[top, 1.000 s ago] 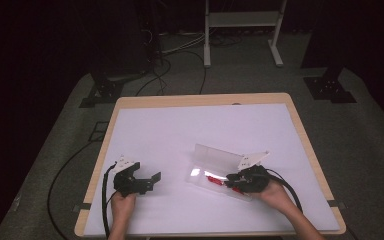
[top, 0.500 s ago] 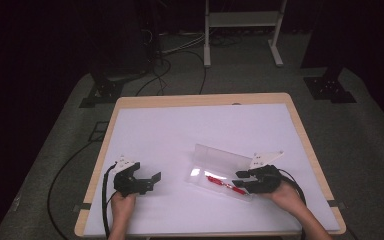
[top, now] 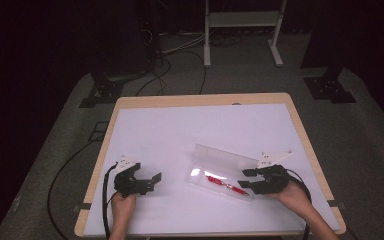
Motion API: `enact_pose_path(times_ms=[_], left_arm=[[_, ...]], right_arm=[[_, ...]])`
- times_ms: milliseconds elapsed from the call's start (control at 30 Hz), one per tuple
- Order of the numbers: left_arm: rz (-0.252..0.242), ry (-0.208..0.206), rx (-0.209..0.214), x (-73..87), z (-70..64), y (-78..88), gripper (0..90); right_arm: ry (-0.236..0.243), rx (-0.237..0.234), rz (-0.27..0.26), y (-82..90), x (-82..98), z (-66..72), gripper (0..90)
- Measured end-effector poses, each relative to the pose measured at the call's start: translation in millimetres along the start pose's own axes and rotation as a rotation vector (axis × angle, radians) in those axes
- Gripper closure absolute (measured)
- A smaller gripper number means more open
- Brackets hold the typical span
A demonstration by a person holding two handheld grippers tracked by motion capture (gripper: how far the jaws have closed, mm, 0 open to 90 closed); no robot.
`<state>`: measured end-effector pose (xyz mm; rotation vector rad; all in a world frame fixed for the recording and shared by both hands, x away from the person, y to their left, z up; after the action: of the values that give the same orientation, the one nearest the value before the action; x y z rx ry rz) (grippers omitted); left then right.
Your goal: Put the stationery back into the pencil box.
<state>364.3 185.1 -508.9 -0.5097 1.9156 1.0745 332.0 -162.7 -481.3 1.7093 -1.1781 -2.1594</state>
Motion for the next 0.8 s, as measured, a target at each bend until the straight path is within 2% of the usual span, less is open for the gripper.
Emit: enact_pose_path(times_ms=[367,800], left_arm=[[0.006,-0.012,0.002,0.7,-0.4,0.5,0.0],[0.005,-0.012,0.003,0.6,-0.6,0.4,0.0]], right_arm=[[-0.015,0.010,-0.002,6.5,4.4,-3.9,48.8],[-0.036,0.039,-0.004,22.5,15.5,-8.4,46.2]])
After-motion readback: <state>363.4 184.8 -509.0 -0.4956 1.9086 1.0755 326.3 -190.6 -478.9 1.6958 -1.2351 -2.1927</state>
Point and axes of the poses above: each handheld gripper's, and its own axes: y roughly backward along the jaws, x roughly out of its underside, z roughly to its left, the point moved 8 cm from there along -y, roughly forward along the jaws, and after that the axes turned 4 degrees about y, right-handed, at the moved point
